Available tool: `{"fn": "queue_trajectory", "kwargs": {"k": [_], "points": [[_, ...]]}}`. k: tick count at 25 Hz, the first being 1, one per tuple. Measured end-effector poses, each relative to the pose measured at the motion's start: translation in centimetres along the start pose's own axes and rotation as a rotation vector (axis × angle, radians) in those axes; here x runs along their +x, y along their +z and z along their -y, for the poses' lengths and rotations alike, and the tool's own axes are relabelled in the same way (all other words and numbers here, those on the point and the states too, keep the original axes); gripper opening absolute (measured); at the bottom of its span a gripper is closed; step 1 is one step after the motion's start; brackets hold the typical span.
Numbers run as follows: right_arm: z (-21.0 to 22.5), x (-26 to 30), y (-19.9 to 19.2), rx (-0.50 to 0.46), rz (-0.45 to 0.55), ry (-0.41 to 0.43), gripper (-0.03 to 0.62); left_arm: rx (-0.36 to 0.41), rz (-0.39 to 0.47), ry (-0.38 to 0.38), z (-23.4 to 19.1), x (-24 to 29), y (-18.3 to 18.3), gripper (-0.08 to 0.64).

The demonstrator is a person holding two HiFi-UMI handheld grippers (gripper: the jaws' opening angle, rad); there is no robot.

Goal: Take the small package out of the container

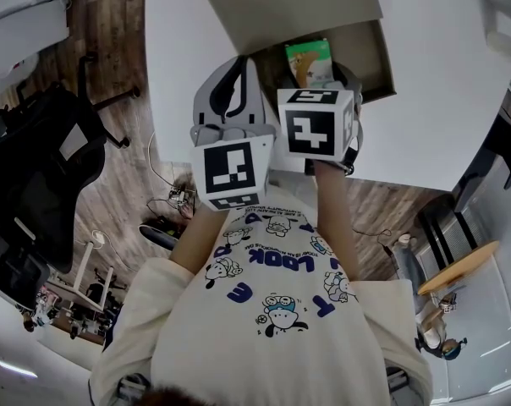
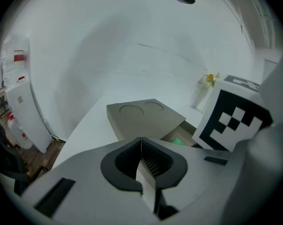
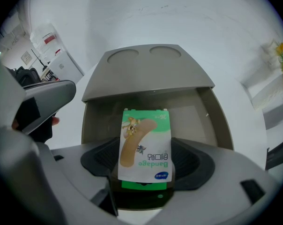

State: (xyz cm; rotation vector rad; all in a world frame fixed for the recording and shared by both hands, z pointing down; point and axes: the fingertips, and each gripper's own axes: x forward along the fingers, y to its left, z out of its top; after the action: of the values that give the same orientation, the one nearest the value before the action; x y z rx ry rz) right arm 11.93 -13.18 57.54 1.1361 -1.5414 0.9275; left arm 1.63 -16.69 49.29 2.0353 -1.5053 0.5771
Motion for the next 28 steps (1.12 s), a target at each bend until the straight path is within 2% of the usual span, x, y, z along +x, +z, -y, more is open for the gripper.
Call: {"fn": "queue_trajectory", "kwargs": {"k": [11,20,28], "points": [[0.0,-0.3,0.4,-0.013,0.093,0.003,0.304,0.004,0.027,-0.002,0.2,-0.8,0.9,0.017],[0.2,-2.3,1.0,0.068,0.184,0.043,0.304,0.019,0.066,-0.002,-0.1,-2.3,1.9,0.017],[1.3,-6.5,2.2,0.093,0.334,0.037,0.304,0.039,0.136,-0.011,1.1,-3.7,4.1,0.017]]}}
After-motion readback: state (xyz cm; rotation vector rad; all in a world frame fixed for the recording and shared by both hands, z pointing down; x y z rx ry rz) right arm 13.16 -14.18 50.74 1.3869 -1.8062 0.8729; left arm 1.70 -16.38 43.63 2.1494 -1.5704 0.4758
